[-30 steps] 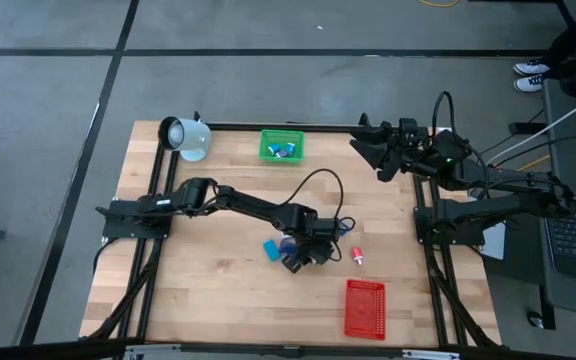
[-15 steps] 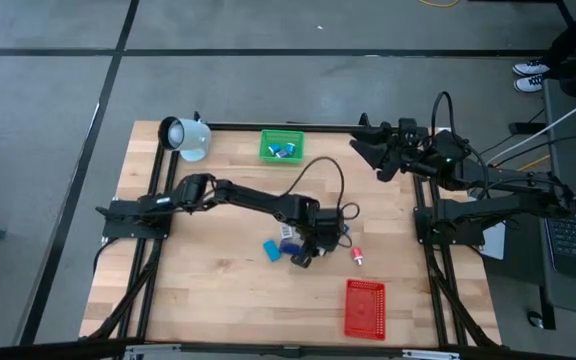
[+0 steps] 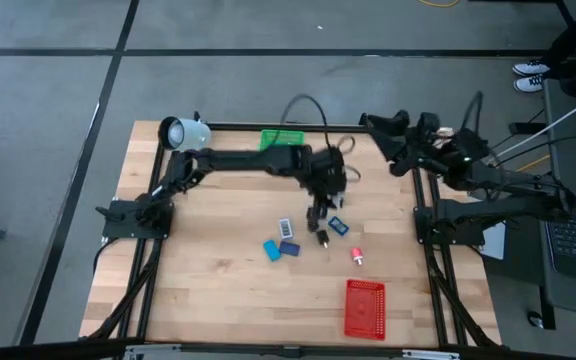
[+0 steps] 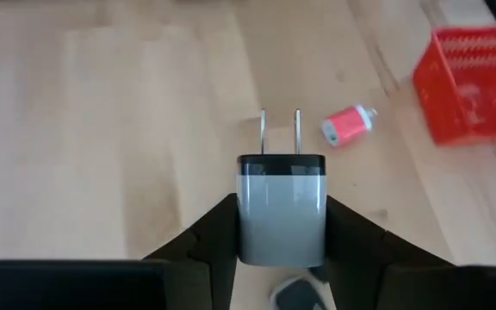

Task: Pick & Place Office items
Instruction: Put the white charger adapter into the green bin, then put the top black charger adapter into the green bin

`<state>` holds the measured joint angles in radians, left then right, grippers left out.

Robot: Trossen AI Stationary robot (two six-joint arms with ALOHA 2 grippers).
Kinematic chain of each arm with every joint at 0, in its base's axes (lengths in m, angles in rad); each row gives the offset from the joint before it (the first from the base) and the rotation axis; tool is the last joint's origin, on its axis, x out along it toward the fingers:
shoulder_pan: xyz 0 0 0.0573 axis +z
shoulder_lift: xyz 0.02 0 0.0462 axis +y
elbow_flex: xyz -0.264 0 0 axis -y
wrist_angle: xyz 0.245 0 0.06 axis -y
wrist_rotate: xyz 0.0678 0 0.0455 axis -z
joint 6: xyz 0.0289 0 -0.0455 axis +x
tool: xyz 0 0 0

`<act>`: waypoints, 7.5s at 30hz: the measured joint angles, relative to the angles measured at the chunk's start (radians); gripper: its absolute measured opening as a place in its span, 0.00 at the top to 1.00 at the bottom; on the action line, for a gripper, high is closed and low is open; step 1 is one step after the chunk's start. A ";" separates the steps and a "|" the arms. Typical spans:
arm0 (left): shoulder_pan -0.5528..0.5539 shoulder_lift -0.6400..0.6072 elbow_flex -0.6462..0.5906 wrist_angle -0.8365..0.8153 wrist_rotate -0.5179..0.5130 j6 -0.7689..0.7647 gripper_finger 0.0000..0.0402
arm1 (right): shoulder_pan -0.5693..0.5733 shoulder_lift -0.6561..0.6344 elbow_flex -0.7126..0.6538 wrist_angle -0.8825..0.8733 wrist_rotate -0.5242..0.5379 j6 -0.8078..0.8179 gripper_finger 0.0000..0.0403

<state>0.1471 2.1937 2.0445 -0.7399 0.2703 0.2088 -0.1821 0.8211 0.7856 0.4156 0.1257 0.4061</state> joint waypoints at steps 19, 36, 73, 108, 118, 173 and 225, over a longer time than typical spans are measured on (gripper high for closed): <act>0.387 -0.043 0.000 0.093 0.191 -0.054 0.68 | -0.061 -0.424 0.000 -0.703 0.301 0.078 0.38; 0.614 -0.065 -0.254 0.583 0.395 -0.345 0.68 | -0.061 -0.333 0.000 -0.700 0.358 0.163 0.38; 0.619 -0.315 -1.010 1.008 0.116 -0.480 0.47 | -0.060 -0.271 0.000 -0.652 0.311 0.234 0.38; -0.010 -0.271 -0.656 0.341 -0.016 -0.062 0.25 | -0.060 -0.267 0.000 -0.640 0.146 0.188 0.38; -0.096 -0.210 -0.656 0.404 -0.092 -0.032 0.25 | -0.059 -0.266 0.000 -0.640 0.068 0.188 0.38; -0.098 -0.088 -0.656 0.529 -0.321 -0.525 0.28 | -0.059 -0.266 0.000 -0.640 0.068 0.179 0.38; 0.598 -0.288 -0.657 0.295 -0.076 -0.184 0.64 | -0.059 -0.266 0.000 -0.637 0.190 0.181 0.38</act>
<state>0.7452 1.9057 1.3876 -0.4454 0.1940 0.0244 -0.2413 0.5552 0.7853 -0.2214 0.3154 0.5873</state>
